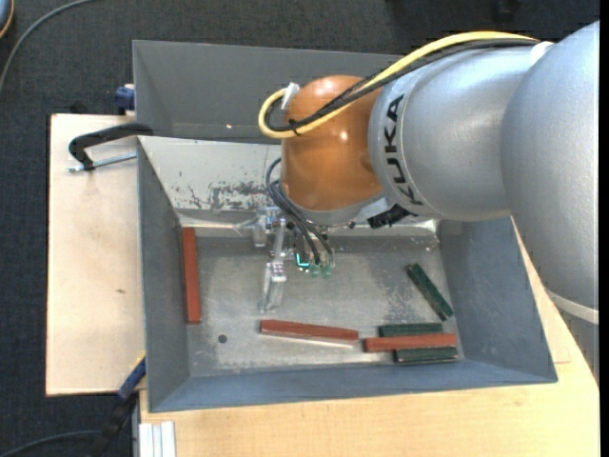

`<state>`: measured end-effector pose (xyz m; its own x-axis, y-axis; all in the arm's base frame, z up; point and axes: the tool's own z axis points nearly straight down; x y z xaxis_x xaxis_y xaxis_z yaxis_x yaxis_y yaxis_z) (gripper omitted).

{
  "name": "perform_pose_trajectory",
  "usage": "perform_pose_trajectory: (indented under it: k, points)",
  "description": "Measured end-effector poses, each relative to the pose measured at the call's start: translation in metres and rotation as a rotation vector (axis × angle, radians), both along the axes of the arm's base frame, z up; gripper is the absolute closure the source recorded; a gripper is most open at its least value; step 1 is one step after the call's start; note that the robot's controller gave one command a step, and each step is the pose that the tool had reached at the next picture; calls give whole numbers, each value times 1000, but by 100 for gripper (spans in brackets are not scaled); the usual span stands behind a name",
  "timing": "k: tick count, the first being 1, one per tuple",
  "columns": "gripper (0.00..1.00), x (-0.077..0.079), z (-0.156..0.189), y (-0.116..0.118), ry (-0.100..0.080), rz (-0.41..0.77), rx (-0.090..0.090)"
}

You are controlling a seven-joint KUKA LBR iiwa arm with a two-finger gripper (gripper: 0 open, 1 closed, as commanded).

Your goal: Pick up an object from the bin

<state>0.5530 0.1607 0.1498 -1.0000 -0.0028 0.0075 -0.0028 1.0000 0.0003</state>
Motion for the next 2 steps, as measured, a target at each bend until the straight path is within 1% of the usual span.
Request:
perform_pose_trajectory:
  k: [1,2]
  points:
    - [0,-52,-81,-32,0,278,0]
    - [100,-50,-79,-31,-7,278,2]
